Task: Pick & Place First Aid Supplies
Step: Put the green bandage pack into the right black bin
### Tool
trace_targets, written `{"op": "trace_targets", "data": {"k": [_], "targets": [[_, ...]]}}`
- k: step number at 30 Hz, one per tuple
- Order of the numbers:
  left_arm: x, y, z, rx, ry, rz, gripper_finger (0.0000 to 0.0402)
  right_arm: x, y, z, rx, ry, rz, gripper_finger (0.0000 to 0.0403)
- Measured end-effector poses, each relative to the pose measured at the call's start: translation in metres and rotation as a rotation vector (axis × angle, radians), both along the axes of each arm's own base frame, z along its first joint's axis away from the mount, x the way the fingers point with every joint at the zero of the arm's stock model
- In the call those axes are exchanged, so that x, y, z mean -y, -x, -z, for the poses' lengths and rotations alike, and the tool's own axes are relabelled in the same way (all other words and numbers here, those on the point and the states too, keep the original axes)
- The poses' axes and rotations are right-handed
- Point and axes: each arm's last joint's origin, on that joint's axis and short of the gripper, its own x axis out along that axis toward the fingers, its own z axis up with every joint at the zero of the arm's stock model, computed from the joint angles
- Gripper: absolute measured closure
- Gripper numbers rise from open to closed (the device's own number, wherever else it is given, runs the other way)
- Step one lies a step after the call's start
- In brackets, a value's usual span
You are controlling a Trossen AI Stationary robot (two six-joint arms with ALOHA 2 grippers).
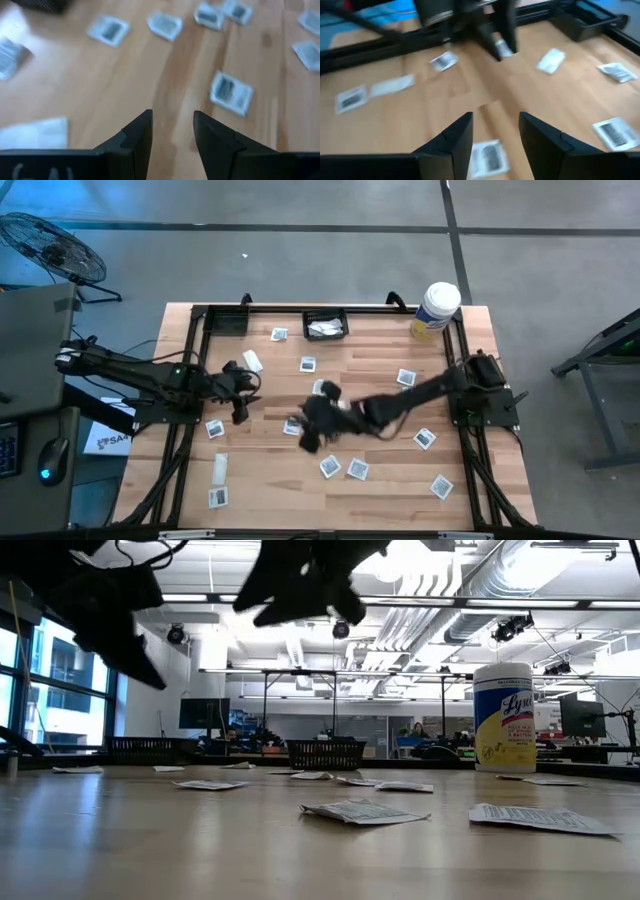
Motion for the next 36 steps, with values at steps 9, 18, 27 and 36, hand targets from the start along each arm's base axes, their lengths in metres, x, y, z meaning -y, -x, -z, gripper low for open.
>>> {"op": "trace_targets", "data": {"k": [9, 18, 27, 36], "targets": [[-0.002, 0.018, 0.016, -0.201, 0.139, -0.150, 0.0261, -0.071, 0.026, 0.000, 0.008, 0.066, -0.088, 0.0259], [-0.012, 0.004, 0.022, -0.141, 0.042, -0.385, 0.0261, -0.086, 0.035, 0.000, 0.024, 0.108, -0.066, 0.0259], [-0.054, -0.026, 0.047, -0.207, 0.038, -0.564, 0.0261, -0.091, 0.037, 0.000, 0.028, 0.092, -0.079, 0.0258], [-0.078, -0.045, 0.075, -0.240, 0.058, -0.626, 0.0261, -0.093, 0.038, 0.000, 0.027, 0.088, -0.085, 0.0258]]}}
